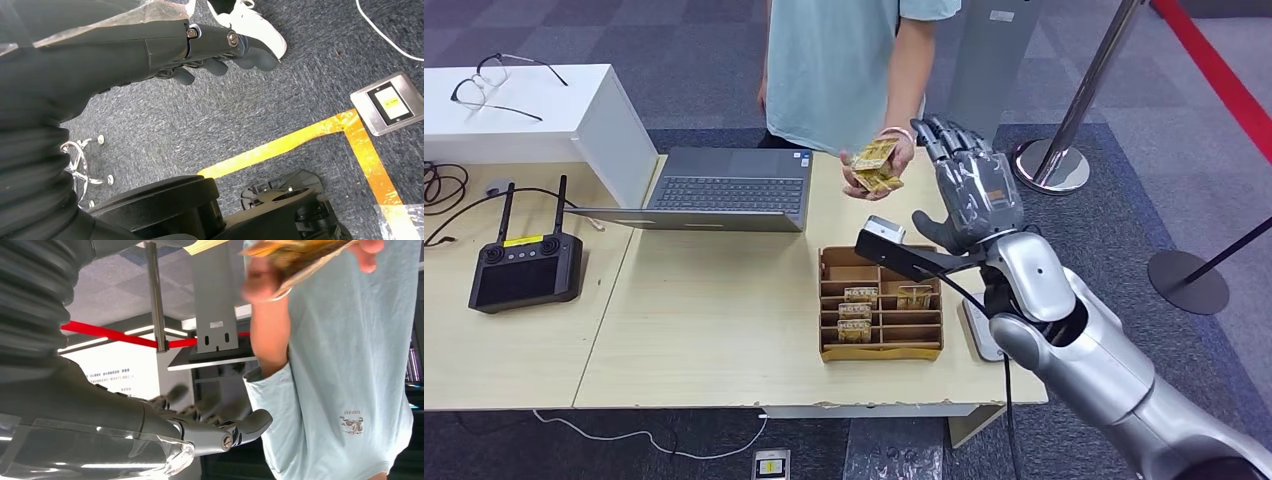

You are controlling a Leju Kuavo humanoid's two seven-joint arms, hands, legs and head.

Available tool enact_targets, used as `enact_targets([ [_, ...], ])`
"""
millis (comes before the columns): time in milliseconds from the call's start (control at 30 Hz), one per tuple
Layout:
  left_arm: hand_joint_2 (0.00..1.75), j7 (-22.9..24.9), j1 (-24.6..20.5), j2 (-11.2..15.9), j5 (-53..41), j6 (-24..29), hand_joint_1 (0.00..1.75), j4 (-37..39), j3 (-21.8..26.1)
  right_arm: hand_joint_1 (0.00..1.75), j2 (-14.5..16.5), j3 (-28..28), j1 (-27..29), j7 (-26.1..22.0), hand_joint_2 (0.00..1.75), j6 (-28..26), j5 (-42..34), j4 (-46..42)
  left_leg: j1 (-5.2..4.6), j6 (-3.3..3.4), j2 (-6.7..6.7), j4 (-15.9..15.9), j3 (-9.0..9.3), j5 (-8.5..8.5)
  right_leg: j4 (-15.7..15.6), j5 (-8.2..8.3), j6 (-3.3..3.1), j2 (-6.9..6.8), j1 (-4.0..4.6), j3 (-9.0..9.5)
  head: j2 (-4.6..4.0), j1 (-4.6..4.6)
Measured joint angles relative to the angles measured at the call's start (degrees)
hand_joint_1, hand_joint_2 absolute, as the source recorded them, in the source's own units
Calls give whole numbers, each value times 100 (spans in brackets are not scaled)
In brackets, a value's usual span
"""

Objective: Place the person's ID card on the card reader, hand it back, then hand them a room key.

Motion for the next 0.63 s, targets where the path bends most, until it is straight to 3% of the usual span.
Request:
enact_targets([
  [300, 175, 0, 3, 0, 14, 1, 0, 0, 0, 3, -116, -8, 46, 38, 175, -1, 18, -5, 0, 0, -1, 1, 1, 0, 0, 0, 0, 0, -1, 0, 0, 0],
  [633, 175, 0, 12, 0, 70, 7, 0, 1, 0, 2, -456, -159, 246, 212, 175, 125, 132, -135, 0, 0, -2, 5, 2, 0, -1, 0, 0, 0, -2, 0, 0, 0],
])
